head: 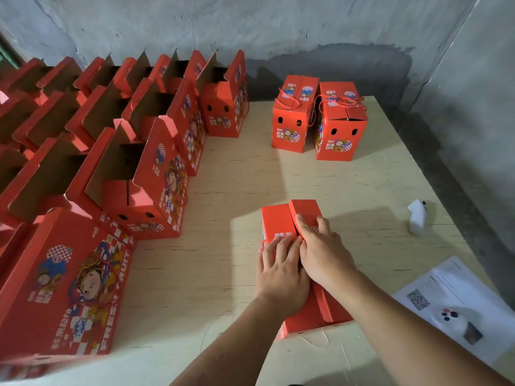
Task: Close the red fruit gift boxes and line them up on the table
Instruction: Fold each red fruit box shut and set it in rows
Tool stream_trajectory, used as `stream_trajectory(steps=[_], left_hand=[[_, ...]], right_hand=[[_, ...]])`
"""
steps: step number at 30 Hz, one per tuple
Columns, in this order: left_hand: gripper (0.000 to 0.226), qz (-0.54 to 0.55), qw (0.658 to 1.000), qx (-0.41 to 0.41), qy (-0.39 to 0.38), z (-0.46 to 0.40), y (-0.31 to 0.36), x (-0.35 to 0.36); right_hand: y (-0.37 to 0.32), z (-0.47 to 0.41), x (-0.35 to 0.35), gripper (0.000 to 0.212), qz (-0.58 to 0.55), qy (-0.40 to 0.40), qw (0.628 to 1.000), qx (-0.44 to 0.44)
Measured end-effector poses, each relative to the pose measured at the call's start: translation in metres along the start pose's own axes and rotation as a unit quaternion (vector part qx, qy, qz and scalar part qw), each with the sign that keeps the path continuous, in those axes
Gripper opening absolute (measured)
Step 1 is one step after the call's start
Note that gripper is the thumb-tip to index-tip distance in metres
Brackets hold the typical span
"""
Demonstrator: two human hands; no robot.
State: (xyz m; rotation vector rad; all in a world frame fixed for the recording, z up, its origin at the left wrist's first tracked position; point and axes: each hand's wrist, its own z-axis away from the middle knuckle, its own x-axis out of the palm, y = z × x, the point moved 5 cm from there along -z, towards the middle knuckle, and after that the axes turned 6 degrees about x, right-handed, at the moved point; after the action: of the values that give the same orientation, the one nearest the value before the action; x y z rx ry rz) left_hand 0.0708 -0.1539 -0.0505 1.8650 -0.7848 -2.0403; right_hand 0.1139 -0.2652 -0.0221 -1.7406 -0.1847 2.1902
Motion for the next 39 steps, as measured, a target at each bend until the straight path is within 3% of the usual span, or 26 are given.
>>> stream_trajectory(steps=[6, 12, 17, 22, 25, 39], left_hand=[[0.061, 0.014, 1.0, -0.019, -0.011, -0.002, -0.003, -0.001], [0.072, 0.017, 1.0, 0.014, -0.008, 0.004, -0.002, -0.006], [0.059, -0.002, 0.999, 0.03, -0.014, 0.001, -0.004, -0.007], [0.033, 0.061, 0.997, 0.031, 0.035, -0.001, -0.005, -0.008], [0.035, 0.044, 0.997, 0.04, 0.045, 0.0, -0.002, -0.008], [0.048, -0.091, 0.995, 0.042, 0.009, 0.003, 0.0, 0.0]], right_hand=[[0.004, -0.003, 0.003, 0.06, -0.01, -0.004, 1.0, -0.013], [0.02, 0.002, 0.011, 0.066, -0.024, -0.048, 0.995, -0.085], [0.034, 0.025, 0.014, 0.07, -0.108, -0.055, 0.99, -0.065], [0.058, 0.062, 0.024, 0.1, -0.125, -0.108, 0.983, -0.083], [0.053, 0.063, 0.015, 0.089, -0.148, -0.097, 0.98, -0.092], [0.042, 0.07, 0.023, 0.07, 0.035, -0.024, 0.99, -0.131]])
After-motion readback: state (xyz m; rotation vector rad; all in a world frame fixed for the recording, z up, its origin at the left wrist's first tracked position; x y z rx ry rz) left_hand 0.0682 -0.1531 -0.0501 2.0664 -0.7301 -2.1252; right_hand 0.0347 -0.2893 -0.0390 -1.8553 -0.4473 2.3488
